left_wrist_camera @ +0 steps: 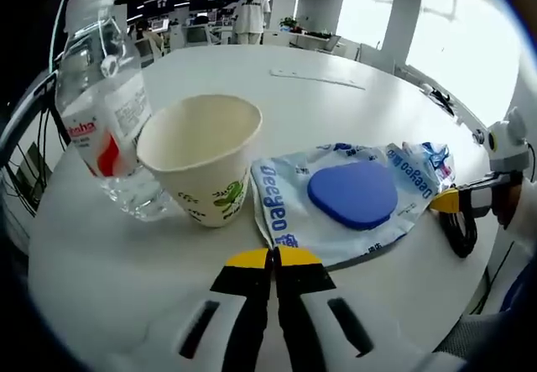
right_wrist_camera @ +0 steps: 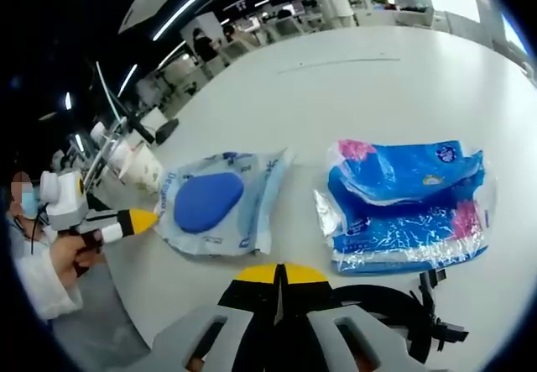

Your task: Arrange the tabletop items into an orderly group along one side of the table until the central work area is clear of visible clutter.

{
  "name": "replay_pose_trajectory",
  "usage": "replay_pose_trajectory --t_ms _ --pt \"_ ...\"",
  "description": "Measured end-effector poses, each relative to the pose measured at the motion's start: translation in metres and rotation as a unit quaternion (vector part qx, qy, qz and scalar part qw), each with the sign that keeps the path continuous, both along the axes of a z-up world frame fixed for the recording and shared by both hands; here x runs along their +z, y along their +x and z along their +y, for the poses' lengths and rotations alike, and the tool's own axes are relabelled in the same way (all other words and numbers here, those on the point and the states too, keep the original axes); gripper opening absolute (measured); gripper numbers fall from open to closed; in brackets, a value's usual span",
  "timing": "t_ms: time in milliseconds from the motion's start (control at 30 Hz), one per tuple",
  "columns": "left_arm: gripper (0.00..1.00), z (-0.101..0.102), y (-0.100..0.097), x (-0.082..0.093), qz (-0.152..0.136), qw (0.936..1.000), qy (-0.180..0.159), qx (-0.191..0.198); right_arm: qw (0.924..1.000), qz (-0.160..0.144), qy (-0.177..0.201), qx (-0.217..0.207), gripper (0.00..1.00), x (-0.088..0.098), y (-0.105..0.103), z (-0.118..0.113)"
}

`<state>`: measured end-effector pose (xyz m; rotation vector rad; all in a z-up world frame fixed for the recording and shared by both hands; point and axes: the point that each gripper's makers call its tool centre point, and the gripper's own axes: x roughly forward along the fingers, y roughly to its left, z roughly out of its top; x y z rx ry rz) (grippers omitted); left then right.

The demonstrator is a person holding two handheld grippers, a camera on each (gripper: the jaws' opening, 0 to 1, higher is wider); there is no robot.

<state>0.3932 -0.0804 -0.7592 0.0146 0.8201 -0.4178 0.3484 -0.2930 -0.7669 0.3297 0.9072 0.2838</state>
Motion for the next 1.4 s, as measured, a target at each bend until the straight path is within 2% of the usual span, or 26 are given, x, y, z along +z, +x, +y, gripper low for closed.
replay_pose_trajectory --t_ms 100,233,333,433,567,633,700,833,933,1100,1267,1400 --pt "0.0 0.0 0.0 0.002 -0.004 0.9999 -0.011 0.006 0.9992 -0.038 0.014 0.0 0.0 0.01 0.005 0.007" --pt "0.01 0.002 0.002 0.011 -0.025 0.9996 -0.01 0.009 0.9962 -0.08 0.025 0.026 0.0 0.028 0.007 0.015" --pt "0.12 -0.004 0.004 0.02 -0.041 0.999 -0.017 -0.005 0.9944 -0.098 0.022 0.032 0.0 0.038 0.007 0.012" --pt "0.19 -0.008 0.004 0.024 -0.055 0.9983 -0.01 -0.016 0.9917 -0.12 0.038 0.027 0.0 0.049 0.008 0.008" --pt "0.23 -0.012 0.002 0.038 -0.071 0.9973 -0.014 -0.014 0.9879 -0.15 0.032 0.022 0.19 0.063 0.009 -0.001" --pt "0.29 -0.016 0.002 0.048 -0.089 0.9958 -0.007 -0.019 0.9866 -0.156 0.043 0.021 0.26 0.069 0.008 -0.004" --pt "0.33 -0.021 0.004 0.053 -0.098 0.9948 -0.014 -0.024 0.9848 -0.169 0.032 0.02 0.32 0.074 0.007 -0.011" --pt "0.4 -0.031 0.003 0.063 -0.112 0.9931 -0.022 -0.03 0.9837 -0.178 0.023 0.013 0.41 0.079 0.003 -0.025" --pt "0.47 -0.036 0.003 0.066 -0.118 0.9922 -0.024 -0.031 0.9833 -0.18 0.022 0.005 0.43 0.082 0.0 -0.034" --pt "0.48 -0.045 0.001 0.067 -0.114 0.9923 -0.027 -0.04 0.9826 -0.184 0.024 -0.011 0.45 0.085 -0.002 -0.043" --pt "0.49 -0.048 0.002 0.069 -0.111 0.9925 -0.028 -0.043 0.9829 -0.182 0.026 -0.015 0.47 0.085 -0.002 -0.043" --pt "0.49 -0.058 0.0 0.071 -0.111 0.9918 -0.021 -0.06 0.9825 -0.183 0.028 -0.017 0.47 0.086 0.0 -0.045"
